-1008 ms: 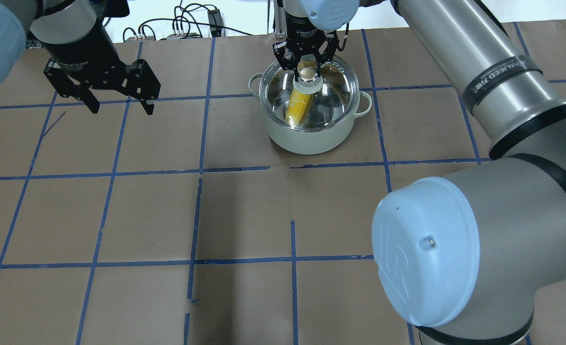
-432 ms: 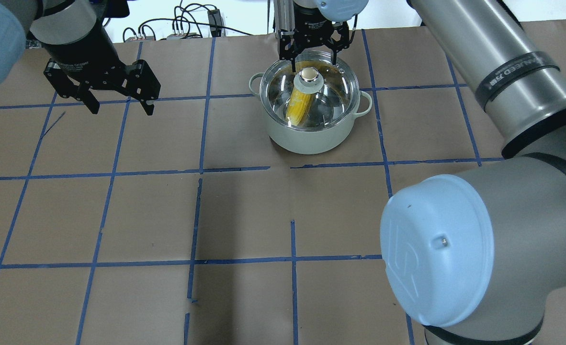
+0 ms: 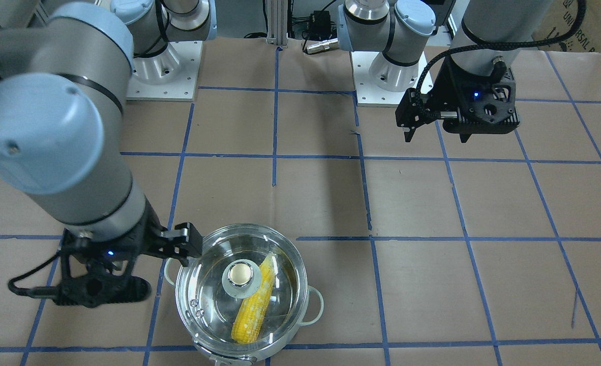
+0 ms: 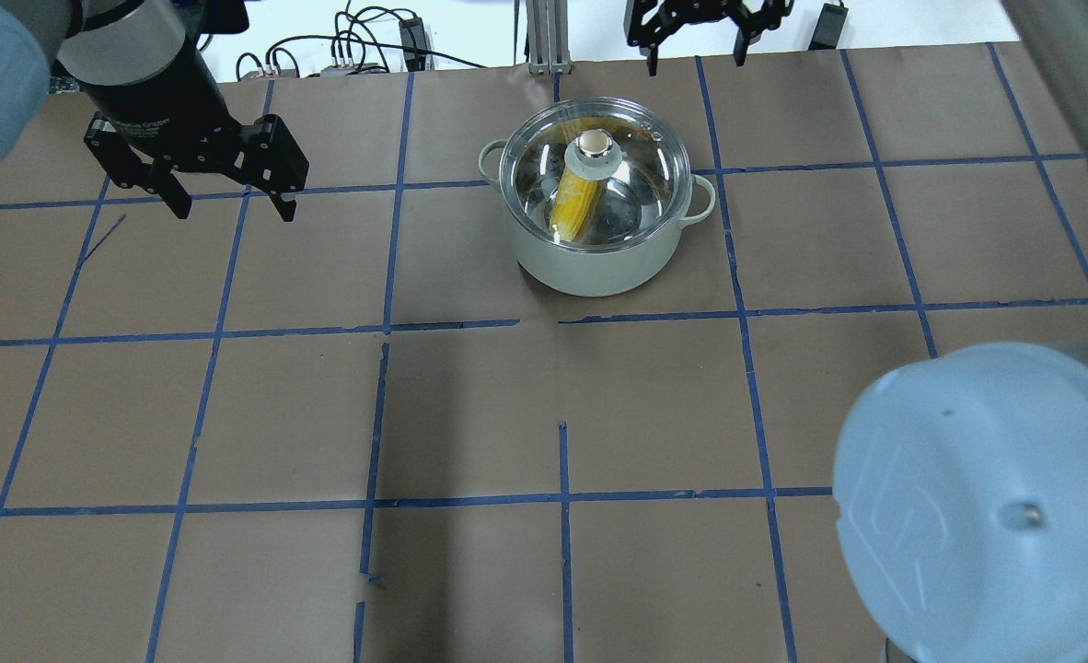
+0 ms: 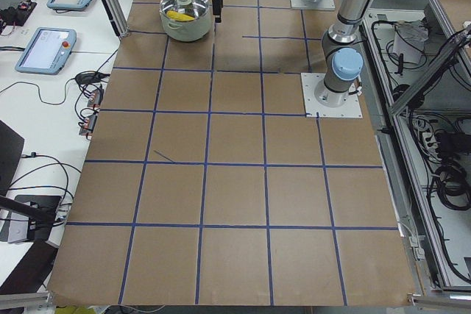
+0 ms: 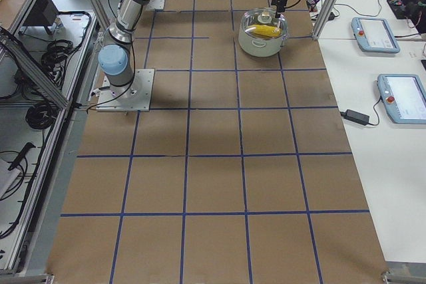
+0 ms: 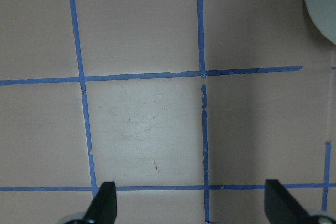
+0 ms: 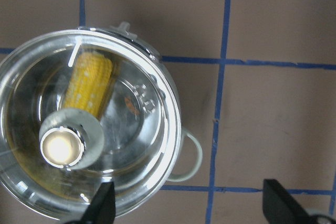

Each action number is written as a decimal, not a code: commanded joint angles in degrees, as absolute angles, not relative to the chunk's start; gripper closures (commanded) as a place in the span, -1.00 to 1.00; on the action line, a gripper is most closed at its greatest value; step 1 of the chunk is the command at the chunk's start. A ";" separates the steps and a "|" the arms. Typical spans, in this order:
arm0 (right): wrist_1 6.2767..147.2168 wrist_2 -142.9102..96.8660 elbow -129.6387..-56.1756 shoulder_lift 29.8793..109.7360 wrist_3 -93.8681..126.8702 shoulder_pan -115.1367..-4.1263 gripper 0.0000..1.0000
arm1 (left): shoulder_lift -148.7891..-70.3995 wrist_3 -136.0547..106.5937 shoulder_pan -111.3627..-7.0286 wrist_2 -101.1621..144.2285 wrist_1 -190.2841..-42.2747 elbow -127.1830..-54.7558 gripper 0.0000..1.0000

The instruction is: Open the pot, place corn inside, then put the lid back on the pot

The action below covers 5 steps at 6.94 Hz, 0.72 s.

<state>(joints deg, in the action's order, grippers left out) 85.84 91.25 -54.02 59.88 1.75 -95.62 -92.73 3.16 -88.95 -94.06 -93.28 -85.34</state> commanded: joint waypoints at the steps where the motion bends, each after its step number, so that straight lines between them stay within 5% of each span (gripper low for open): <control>1: 85.87 90.79 -68.46 74.27 -1.15 -92.99 -0.99 | -92.72 3.16 -88.95 -94.13 -93.25 -85.34 -1.00; 3: 86.57 86.50 -84.57 90.02 -0.97 -92.99 -0.99 | -92.29 2.99 -88.42 -93.43 -93.08 -85.25 -0.99; 5: 91.21 87.19 -86.31 90.71 -1.40 -92.99 -0.99 | -92.20 0.98 -88.51 -93.34 -93.16 -85.08 -0.99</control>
<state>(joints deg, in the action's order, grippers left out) 88.76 87.24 -84.70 89.54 -1.19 -93.02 -92.29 2.22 -88.53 -93.43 -93.11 -85.20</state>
